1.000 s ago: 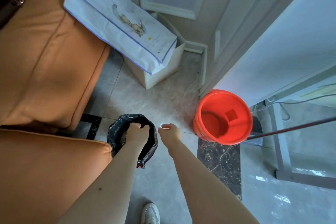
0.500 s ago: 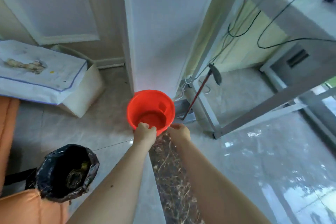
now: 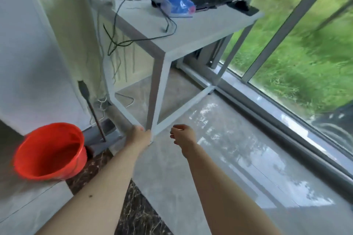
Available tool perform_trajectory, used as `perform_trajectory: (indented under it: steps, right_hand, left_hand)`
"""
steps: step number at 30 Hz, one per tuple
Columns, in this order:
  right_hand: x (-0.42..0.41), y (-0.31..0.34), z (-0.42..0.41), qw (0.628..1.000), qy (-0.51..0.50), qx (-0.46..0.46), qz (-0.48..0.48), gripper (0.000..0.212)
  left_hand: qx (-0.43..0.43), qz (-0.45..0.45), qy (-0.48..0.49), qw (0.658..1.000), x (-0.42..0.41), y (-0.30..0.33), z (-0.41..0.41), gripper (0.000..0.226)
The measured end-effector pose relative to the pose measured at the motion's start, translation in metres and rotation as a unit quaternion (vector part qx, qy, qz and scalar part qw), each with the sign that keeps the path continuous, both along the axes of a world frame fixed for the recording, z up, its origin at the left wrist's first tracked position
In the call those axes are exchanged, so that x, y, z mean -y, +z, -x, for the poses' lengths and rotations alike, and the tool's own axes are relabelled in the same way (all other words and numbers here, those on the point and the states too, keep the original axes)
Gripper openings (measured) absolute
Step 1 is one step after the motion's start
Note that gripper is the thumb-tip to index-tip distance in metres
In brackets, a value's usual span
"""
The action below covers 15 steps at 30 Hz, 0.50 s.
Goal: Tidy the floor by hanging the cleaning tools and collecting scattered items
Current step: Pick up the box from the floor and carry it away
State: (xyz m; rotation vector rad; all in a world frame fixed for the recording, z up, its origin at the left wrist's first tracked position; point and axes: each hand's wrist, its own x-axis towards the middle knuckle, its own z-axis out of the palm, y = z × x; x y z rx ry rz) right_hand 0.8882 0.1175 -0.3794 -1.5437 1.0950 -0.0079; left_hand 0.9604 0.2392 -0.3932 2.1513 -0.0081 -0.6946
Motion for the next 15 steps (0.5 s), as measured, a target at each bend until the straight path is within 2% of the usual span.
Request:
perform_trajectory:
  steps: [5, 7, 12, 15]
  right_hand:
    - [0.095, 0.040, 0.062, 0.997, -0.076, 0.034, 0.008, 0.030]
    - [0.130, 0.057, 0.089, 0.993, -0.110, 0.050, 0.017, 0.029]
    - [0.204, 0.083, 0.154, 0.979, -0.189, 0.065, 0.028, 0.029]
    - [0.248, 0.091, 0.198, 0.968, -0.241, 0.069, 0.032, 0.030]
  left_hand:
    - [0.052, 0.008, -0.070, 0.996, 0.109, 0.035, 0.046, 0.024]
    - [0.053, 0.018, -0.104, 0.993, 0.153, 0.048, 0.066, 0.029]
    - [0.048, 0.052, -0.161, 0.984, 0.249, 0.067, 0.112, 0.011]
    - [0.043, 0.064, -0.214, 0.974, 0.309, 0.078, 0.144, 0.018]
